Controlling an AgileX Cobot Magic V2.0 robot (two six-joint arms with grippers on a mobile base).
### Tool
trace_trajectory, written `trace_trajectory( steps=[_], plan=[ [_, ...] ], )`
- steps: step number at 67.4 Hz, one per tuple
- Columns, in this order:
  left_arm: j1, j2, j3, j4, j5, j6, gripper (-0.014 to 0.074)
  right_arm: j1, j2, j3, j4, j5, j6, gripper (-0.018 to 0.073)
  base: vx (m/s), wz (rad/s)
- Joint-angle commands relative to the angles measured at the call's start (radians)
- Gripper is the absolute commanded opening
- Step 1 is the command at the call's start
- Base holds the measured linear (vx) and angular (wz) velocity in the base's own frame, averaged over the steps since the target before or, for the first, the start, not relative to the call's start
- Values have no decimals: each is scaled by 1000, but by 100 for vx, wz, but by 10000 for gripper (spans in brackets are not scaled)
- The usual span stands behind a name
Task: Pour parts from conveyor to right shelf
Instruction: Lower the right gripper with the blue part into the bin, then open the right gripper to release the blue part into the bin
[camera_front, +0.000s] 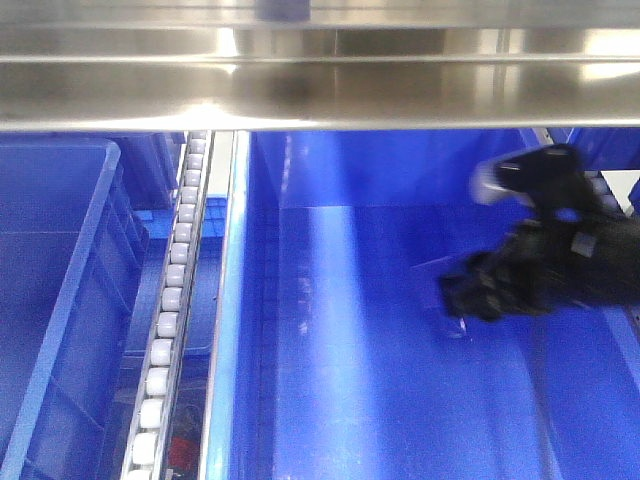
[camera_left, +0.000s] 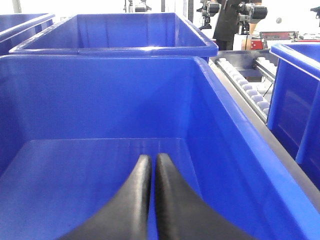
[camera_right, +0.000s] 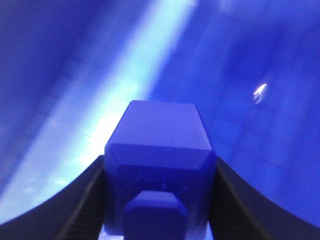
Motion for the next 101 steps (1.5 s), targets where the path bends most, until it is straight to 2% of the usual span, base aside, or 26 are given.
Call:
trace_trajectory(
  steps=[1, 13, 18, 31, 39, 49, 64, 82, 101],
  plan=[
    [-1, -4, -26, -6, -72, -7, -6, 17, 76, -92, -10, -10, 7, 94, 0, 0],
    [-1, -4, -26, -6, -72, -7, -6, 35, 235, -203, -74, 104, 135, 146, 0, 0],
    [-1, -4, -26, -6, -72, -7, -6, 35, 283, -233, -79, 135, 149, 185, 0, 0],
    [-1, -4, -26, -6, -72, -7, -6, 35, 370, -276, -119, 148, 220, 337, 0, 0],
    [-1, -4, -26, -6, -72, -7, -6, 35, 400, -296, -122, 146, 230, 452, 0, 0],
    [-1, -4, -26, -6, -72, -7, -6, 35, 388, -305, -142, 139, 227, 535, 0, 0],
    [-1, -4, -26, -6, -72, -7, -6, 34, 283, -266, -165, 93, 246, 547, 0, 0],
    [-1, -4, -26, -6, -72, -7, -6, 34, 28, -33, -164, -155, 238, 542, 0, 0],
    [-1, -4, -26, -6, -72, -7, -6, 34, -286, 181, -163, -281, 238, 542, 0, 0]
  ],
)
